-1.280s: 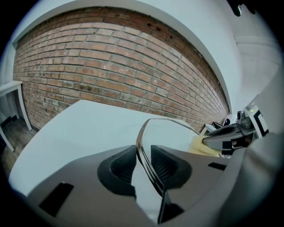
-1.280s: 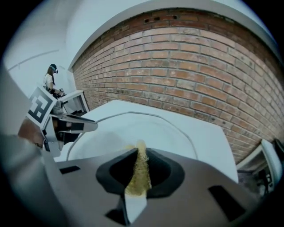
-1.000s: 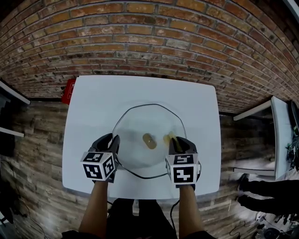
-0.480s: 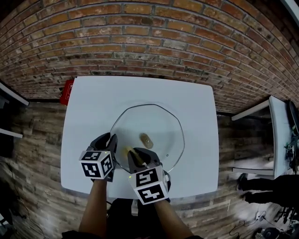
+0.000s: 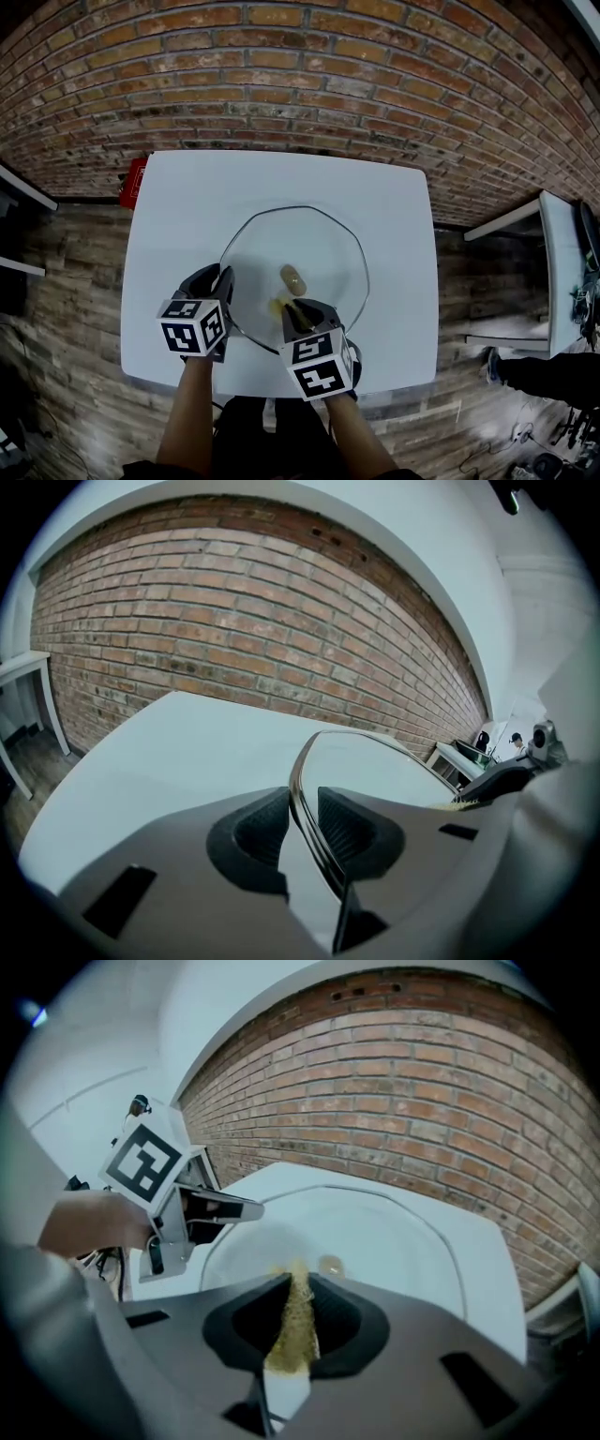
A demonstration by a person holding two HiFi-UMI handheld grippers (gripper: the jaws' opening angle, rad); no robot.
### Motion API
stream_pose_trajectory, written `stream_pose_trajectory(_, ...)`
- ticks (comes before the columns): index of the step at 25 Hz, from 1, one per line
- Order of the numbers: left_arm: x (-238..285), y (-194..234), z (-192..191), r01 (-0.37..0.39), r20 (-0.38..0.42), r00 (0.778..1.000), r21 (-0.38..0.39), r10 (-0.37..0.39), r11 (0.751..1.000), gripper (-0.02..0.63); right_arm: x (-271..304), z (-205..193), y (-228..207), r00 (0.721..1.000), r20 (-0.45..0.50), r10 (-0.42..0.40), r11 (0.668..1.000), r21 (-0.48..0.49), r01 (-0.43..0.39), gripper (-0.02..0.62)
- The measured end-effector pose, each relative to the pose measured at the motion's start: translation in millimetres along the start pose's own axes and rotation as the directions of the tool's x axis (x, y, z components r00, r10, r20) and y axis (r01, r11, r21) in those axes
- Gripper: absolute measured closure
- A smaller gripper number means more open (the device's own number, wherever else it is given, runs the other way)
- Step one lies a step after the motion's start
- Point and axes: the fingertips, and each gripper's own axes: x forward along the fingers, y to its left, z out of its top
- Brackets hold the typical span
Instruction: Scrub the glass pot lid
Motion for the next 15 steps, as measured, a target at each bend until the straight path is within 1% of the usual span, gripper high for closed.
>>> stream_pose_trajectory(5, 1, 0, 0, -0.004, 0.002, 1.000, 0.004, 0.004, 1.000, 0.505, -14, -18, -49, 0.991, -0.045, -0.128, 0.992, 0.002, 0.128, 0.537)
stream_pose_trajectory(10, 1, -1, 1, -0.007, 0.002, 1.000, 0.006, 0.007, 1.000, 0.505, -29, -28, -84, 0.971, -0.069, -0.230, 0.973, 0.007, 0.231, 0.537)
stream_pose_trajectory(12, 1, -1, 0, -0.009, 0.002, 1.000, 0.005, 0.009, 1.000, 0.505, -32, -30, -91, 0.964, -0.074, -0.256, 0.966, 0.004, 0.257, 0.537)
stream_pose_trajectory(15, 1, -2, 0, -0.009, 0.003, 1.000, 0.006, 0.009, 1.000, 0.505, -33, -29, -94, 0.962, -0.074, -0.264, 0.964, 0.009, 0.266, 0.537)
